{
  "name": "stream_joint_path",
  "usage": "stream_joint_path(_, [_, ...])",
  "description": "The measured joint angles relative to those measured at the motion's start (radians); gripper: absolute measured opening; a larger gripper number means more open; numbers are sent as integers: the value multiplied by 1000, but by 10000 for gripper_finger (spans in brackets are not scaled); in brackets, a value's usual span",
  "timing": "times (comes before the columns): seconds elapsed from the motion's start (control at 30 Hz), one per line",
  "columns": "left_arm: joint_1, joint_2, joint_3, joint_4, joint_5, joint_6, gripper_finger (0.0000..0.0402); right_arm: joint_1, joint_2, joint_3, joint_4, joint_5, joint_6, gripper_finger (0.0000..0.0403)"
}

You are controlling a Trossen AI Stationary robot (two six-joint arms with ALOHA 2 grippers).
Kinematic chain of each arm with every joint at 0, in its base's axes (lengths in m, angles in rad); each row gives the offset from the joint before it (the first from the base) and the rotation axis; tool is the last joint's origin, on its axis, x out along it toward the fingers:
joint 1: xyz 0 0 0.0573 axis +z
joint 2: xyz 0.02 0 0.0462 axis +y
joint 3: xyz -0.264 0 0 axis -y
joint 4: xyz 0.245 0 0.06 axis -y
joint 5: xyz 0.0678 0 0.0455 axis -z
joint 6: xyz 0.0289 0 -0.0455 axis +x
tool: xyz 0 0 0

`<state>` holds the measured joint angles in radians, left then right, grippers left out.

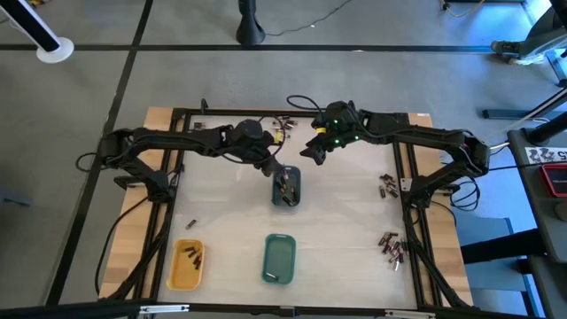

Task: Sort batteries
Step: Put the large black battery into the blue bin, then put the small black battery into the yellow bin

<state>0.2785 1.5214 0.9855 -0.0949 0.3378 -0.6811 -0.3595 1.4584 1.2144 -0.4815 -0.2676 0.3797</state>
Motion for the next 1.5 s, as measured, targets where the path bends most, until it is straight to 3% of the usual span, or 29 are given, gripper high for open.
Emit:
stream_joint_path(0.17, [-11, 69, 0, 25, 0, 0, 32, 0, -53, 0, -114, 101, -31, 254])
stream_joint_path(0.43, [-17, 192, 1, 29, -4, 2, 32, 0, -84, 0, -156, 127, -55, 254])
stream_joint_path(0.7, [-24, 237, 20, 24, -8, 4, 45, 0, -84, 0, -167, 127, -71, 254])
stream_joint_path(1.07, [-23, 237, 21, -1, -4, 40, 131, 0, -84, 0, -166, 127, -74, 254])
stream_joint_path(1.3, [-15, 191, 23, -22, 75, 78, 165, -1, -83, 0, -165, 127, -74, 254])
stream_joint_path(1.4, [-15, 120, 24, -110, 77, 110, 166, 0, -83, 0, -164, 128, -74, 254])
stream_joint_path(1.5, [-30, 26, 25, -305, 63, 145, 166, -1, -83, 0, -163, 128, -74, 254])
